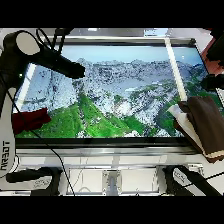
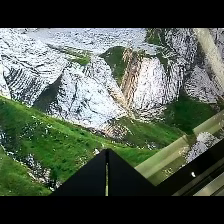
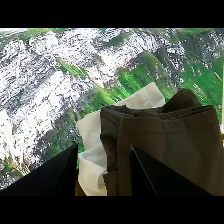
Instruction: Fold the shirts.
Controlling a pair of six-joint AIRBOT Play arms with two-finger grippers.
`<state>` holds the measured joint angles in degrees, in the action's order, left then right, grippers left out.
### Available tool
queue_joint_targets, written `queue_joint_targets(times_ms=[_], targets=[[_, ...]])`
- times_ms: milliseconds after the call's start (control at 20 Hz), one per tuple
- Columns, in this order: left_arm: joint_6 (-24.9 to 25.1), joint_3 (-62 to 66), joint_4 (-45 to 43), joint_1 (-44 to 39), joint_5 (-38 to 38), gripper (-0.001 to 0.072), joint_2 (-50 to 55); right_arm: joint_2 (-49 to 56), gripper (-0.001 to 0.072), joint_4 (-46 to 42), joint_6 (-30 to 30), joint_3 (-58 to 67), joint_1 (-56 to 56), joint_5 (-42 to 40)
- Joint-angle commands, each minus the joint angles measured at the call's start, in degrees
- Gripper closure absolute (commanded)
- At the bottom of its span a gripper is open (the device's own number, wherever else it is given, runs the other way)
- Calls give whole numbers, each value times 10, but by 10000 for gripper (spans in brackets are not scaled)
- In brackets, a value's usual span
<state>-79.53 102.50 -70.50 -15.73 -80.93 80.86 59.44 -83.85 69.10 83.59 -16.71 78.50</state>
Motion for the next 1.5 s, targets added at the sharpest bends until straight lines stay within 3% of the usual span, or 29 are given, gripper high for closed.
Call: queue_joint_targets(times_ms=[0, 100, 200, 300, 350, 400, 450, 500, 550, 800, 950, 1100, 1200, 1350, 1450], targets=[[0, 0, 0, 0, 1, 687, 0, 0, 340, 0, 0, 0, 0, 0], [0, 0, -4, 0, 0, 687, 0, 0, 340, 0, 0, 0, 0, 0], [19, 0, -65, 0, 0, 687, 0, 0, 341, 0, 0, 0, 0, 0], [19, 0, -218, 0, -12, 685, 0, 0, 340, 0, 0, 0, 0, 0], [3, 0, -318, 1, -24, 650, 0, 0, 340, 0, 0, 0, 0, 0], [-24, 0, -416, 9, -35, 568, 0, 0, 341, 0, 0, 0, 0, 0], [-58, 0, -471, 29, -44, 436, 0, 0, 341, 0, 0, 0, 0, 0], [-97, 0, -482, 63, -52, 257, 0, 0, 340, 0, 0, 0, 0, 0], [-127, -2, -469, 107, -64, 174, 0, 0, 341, 0, 0, 0, 0, 0], [-167, -121, -374, 345, -123, 175, 0, 0, 341, 16, 0, 0, 0, -42], [-175, -205, -353, 450, -72, 174, 0, 0, 341, 39, 1, 0, 0, -98], [-204, -269, -313, 531, 4, 174, 0, 0, 341, 103, 1, 0, 0, -102], [-232, -294, -236, 583, 56, 174, 0, 0, 341, 160, 1, 0, 0, -103], [-239, -326, -45, 659, 80, 174, 0, 0, 340, 232, 1, 0, 0, -102], [-240, -351, -12, 678, 80, 173, 0, 0, 340, 261, 1, 0, 0, -102]])
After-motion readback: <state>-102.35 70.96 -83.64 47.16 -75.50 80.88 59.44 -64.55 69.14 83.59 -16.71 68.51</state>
